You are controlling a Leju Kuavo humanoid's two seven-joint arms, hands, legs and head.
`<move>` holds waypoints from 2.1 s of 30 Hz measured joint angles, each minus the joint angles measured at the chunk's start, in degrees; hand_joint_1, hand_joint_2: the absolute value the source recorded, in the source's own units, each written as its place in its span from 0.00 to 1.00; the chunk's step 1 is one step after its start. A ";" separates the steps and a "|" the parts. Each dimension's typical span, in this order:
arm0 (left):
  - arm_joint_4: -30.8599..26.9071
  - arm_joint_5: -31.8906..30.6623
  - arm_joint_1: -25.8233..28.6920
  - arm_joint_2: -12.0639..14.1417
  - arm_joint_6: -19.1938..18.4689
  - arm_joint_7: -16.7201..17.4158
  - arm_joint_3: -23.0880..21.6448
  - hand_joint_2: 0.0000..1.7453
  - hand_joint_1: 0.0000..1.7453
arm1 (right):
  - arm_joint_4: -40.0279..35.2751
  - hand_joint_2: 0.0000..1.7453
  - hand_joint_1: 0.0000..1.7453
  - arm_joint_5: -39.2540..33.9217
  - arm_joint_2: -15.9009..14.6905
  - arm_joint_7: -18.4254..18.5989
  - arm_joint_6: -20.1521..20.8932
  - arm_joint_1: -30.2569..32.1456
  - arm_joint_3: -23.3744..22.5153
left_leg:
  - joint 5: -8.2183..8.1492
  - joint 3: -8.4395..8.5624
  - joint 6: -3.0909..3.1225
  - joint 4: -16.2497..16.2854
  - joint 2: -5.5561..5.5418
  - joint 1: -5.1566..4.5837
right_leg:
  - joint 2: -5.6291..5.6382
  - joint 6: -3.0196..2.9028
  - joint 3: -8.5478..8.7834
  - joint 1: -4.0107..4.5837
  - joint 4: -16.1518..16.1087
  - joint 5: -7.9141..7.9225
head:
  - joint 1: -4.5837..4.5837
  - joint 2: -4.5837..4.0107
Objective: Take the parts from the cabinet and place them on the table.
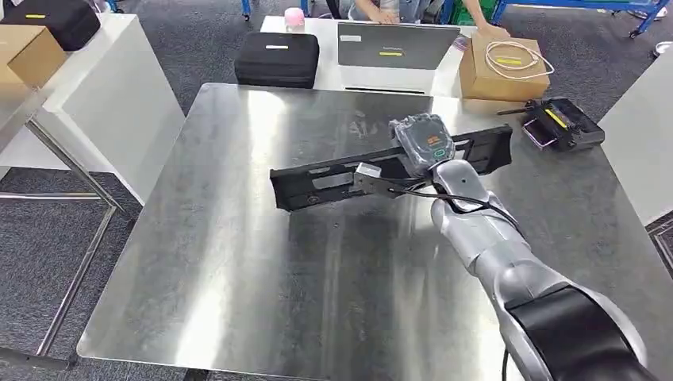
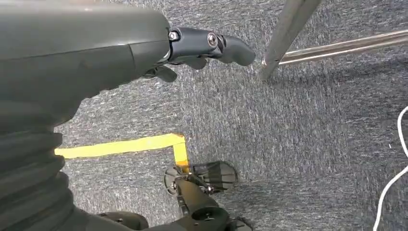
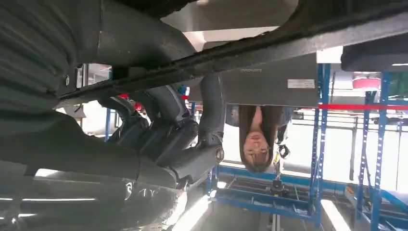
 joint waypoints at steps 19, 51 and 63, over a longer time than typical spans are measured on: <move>0.00 0.48 0.03 -0.24 -0.94 6.27 0.94 0.00 0.00 | 0.00 1.00 0.00 0.26 0.07 -0.96 0.33 -0.08 0.00 | 0.00 -0.12 0.00 0.00 0.01 0.01 | 0.00 0.00 -0.08 0.00 0.01 0.00 | -0.02 0.00; 0.00 0.90 0.17 0.04 -5.51 7.87 3.39 0.00 0.00 | 0.20 1.00 0.00 0.35 0.11 -0.07 0.83 0.41 -0.02 | 2.50 -1.07 2.13 -0.72 0.11 -0.02 | 0.08 1.58 0.39 -0.58 8.39 -5.85 | 0.44 0.00; 0.00 0.90 0.12 0.09 -5.70 7.74 3.43 0.00 0.00 | 0.24 1.00 0.00 0.46 0.20 0.20 0.96 0.05 -0.02 | -8.67 -7.24 -1.64 16.76 0.33 0.75 | 0.26 -2.76 1.40 -0.31 1.10 -1.85 | -0.33 0.00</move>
